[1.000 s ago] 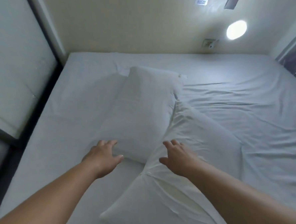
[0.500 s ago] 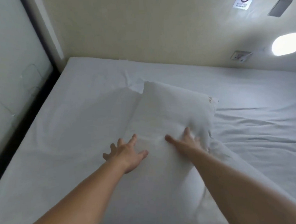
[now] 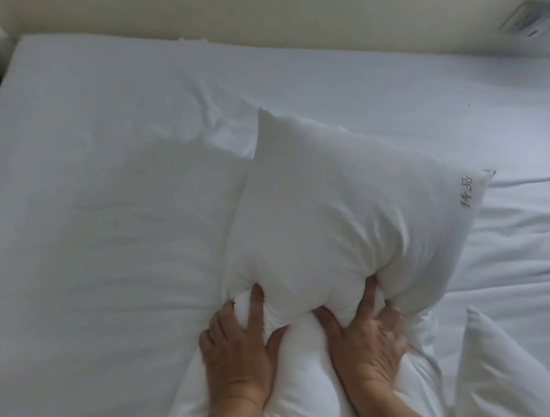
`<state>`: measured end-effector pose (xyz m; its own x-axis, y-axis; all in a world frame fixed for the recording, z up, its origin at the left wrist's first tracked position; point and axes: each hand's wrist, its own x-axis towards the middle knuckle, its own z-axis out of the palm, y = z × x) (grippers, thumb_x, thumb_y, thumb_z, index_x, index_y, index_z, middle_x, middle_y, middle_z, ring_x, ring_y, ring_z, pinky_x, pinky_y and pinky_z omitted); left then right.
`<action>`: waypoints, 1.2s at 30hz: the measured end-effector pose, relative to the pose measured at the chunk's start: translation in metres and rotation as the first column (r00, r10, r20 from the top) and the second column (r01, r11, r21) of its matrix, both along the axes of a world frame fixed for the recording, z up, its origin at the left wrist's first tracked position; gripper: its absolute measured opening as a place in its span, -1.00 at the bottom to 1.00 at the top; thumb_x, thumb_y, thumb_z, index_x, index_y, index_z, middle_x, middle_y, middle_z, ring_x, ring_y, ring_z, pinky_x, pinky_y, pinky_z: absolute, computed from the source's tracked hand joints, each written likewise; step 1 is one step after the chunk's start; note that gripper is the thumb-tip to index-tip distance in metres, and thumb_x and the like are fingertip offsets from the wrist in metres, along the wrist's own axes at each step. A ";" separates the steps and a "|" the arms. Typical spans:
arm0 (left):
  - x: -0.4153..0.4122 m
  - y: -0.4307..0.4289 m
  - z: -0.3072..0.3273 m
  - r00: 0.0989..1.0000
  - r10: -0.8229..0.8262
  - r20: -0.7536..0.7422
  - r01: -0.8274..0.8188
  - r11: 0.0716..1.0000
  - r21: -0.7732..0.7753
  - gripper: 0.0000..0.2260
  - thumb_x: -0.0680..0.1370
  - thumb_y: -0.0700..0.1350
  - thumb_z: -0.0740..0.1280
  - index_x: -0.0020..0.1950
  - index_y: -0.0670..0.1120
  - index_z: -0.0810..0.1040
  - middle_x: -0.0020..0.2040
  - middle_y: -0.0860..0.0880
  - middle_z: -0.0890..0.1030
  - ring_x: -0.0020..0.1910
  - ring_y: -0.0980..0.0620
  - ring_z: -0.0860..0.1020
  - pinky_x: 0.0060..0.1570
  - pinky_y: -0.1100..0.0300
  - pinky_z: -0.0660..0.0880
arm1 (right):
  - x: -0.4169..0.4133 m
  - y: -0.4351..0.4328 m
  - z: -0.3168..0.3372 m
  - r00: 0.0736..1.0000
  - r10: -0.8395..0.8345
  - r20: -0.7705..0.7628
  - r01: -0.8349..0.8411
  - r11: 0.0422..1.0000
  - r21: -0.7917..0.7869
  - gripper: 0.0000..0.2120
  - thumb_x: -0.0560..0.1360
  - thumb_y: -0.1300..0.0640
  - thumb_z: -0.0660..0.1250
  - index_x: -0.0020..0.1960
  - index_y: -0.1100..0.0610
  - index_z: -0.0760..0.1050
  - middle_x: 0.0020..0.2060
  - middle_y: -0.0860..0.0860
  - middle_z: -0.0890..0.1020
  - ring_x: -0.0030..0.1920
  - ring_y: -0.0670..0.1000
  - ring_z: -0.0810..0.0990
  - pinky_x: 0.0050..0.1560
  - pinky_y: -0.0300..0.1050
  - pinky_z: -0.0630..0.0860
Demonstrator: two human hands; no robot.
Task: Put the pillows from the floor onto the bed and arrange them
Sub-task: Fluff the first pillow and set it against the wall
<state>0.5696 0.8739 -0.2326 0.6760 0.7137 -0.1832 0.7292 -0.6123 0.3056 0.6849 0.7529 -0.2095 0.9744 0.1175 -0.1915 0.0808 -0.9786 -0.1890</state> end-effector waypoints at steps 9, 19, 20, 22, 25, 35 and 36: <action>-0.004 0.019 0.054 0.963 -0.126 0.238 0.143 0.988 -0.055 -0.67 0.44 0.13 0.17 -0.10 -0.07 0.60 -0.23 -0.14 0.55 -0.31 -0.20 0.56 -0.40 0.00 0.49 | 0.004 -0.008 0.068 0.981 0.038 0.189 -0.069 0.985 0.161 -0.66 0.44 -0.23 0.31 -0.27 0.01 0.35 -0.25 0.06 0.63 -0.21 0.22 0.57 -0.29 -0.03 0.23; -0.035 0.217 0.192 0.807 0.107 0.581 -0.185 0.980 0.075 -0.73 0.52 0.10 0.28 -0.15 -0.11 0.48 -0.18 -0.13 0.50 -0.22 -0.20 0.52 -0.27 -0.05 0.47 | -0.006 0.212 0.228 0.923 0.195 0.330 -0.325 0.855 0.403 -0.72 0.43 -0.27 0.31 -0.10 -0.07 0.49 -0.14 -0.01 0.60 -0.10 0.21 0.55 -0.18 -0.02 0.31; -0.039 0.242 0.197 0.823 0.141 0.550 -0.211 0.975 0.065 -0.69 0.54 0.16 0.19 -0.12 -0.09 0.46 -0.14 -0.12 0.49 -0.17 -0.18 0.50 -0.21 -0.06 0.45 | -0.003 0.240 0.234 0.925 0.234 0.300 -0.346 0.844 0.409 -0.71 0.42 -0.30 0.28 -0.05 -0.11 0.50 -0.11 -0.01 0.58 -0.05 0.20 0.54 -0.15 -0.01 0.31; -0.048 0.293 0.199 0.900 0.216 0.380 -0.273 0.957 0.103 -0.58 0.55 0.25 0.02 0.01 -0.04 0.47 -0.03 -0.13 0.49 -0.05 -0.17 0.47 -0.07 -0.05 0.40 | 0.005 0.290 0.238 0.943 0.287 0.170 -0.333 0.857 0.393 -0.61 0.40 -0.35 0.26 0.14 -0.18 0.48 0.04 0.06 0.54 0.10 0.22 0.51 -0.02 0.04 0.36; -0.079 0.358 0.178 0.949 0.314 -0.029 -0.309 0.945 0.106 -0.43 0.46 0.39 -0.09 0.34 0.16 0.31 0.29 -0.20 0.36 0.23 -0.25 0.35 0.19 -0.25 0.22 | 0.001 0.334 0.201 0.944 0.299 -0.136 -0.259 0.932 0.252 -0.20 0.37 -0.42 0.23 0.47 -0.05 0.17 0.35 0.21 0.38 0.38 0.24 0.30 0.27 0.14 0.30; -0.133 0.363 0.084 0.876 0.481 0.033 -0.406 0.774 -0.486 0.00 0.21 0.54 0.22 0.51 0.20 -0.13 0.40 -0.21 0.36 0.27 -0.24 0.43 0.22 -0.06 0.39 | -0.047 0.281 0.086 0.905 0.060 -0.421 0.021 0.982 0.185 0.10 0.06 -0.64 0.15 0.32 0.11 0.20 0.22 0.23 0.50 0.18 0.27 0.49 0.11 0.11 0.42; -0.131 0.371 0.085 0.879 0.468 0.091 -0.383 0.807 -0.450 -0.07 0.27 0.49 0.23 0.51 0.18 -0.05 0.39 -0.19 0.38 0.26 -0.24 0.44 0.21 -0.06 0.39 | -0.053 0.281 0.088 0.921 0.067 -0.383 0.003 0.984 0.179 0.04 0.07 -0.64 0.14 0.26 0.11 0.23 0.19 0.21 0.53 0.16 0.26 0.51 0.03 0.09 0.41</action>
